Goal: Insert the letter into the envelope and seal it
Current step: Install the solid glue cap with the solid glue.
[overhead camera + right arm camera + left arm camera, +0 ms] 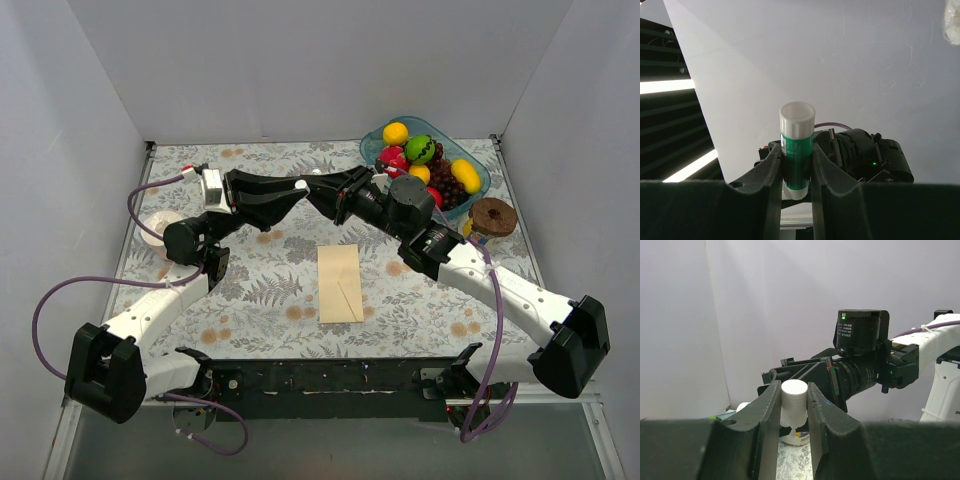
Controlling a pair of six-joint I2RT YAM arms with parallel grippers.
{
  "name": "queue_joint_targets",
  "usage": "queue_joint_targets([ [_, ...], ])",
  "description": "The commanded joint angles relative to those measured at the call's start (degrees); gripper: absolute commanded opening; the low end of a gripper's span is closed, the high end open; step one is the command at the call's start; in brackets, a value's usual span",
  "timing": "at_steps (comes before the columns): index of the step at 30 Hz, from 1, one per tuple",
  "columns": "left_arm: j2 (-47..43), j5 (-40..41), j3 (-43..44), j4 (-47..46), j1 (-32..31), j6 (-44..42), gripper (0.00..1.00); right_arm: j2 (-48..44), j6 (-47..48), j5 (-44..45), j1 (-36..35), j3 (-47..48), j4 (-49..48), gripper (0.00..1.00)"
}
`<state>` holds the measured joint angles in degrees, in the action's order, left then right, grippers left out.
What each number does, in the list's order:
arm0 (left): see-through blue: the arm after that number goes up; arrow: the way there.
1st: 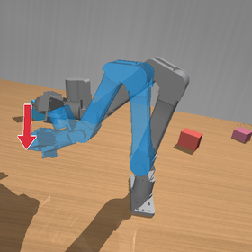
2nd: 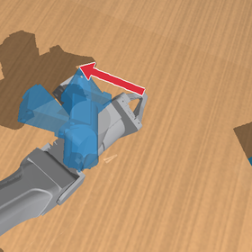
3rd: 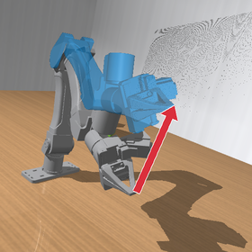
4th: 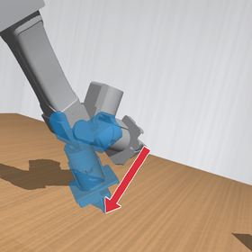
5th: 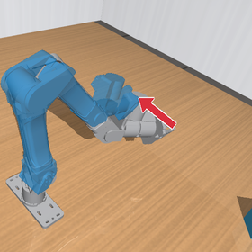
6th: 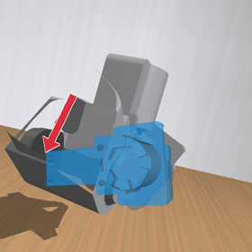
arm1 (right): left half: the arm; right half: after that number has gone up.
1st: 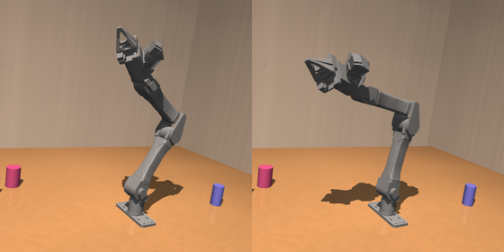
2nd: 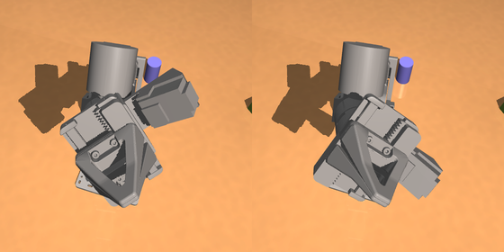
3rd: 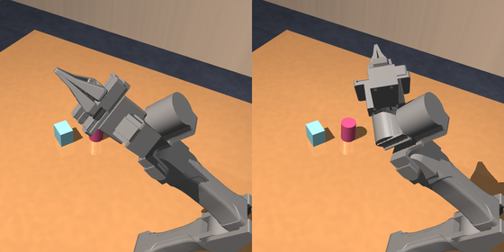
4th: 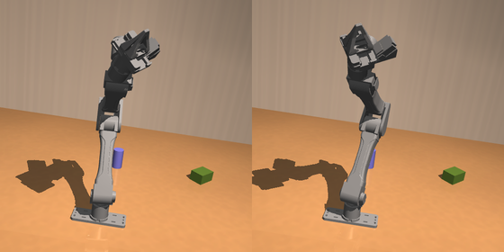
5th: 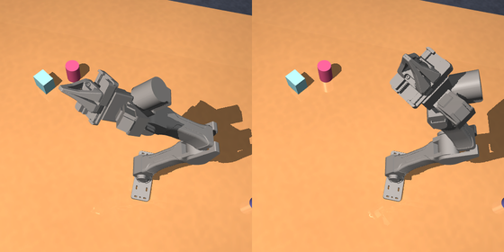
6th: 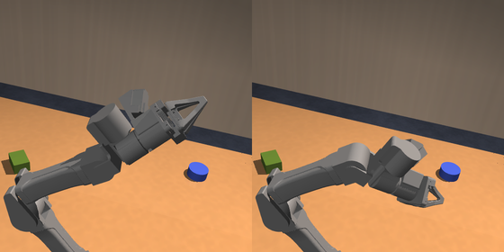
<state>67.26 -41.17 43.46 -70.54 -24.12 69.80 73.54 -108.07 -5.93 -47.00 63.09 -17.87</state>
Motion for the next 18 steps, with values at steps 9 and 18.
queue_joint_targets([
  [9,-2.0,-2.2,-1.6,2.9,-0.1,-3.6,0.00,-3.0,-2.8,1.4,-0.4,-1.5,-7.5,0.01],
  [18,-2.7,-5.1,-4.7,1.2,0.0,-5.6,0.00,-2.3,-4.2,1.8,-0.5,-1.5,-11.0,0.01],
])
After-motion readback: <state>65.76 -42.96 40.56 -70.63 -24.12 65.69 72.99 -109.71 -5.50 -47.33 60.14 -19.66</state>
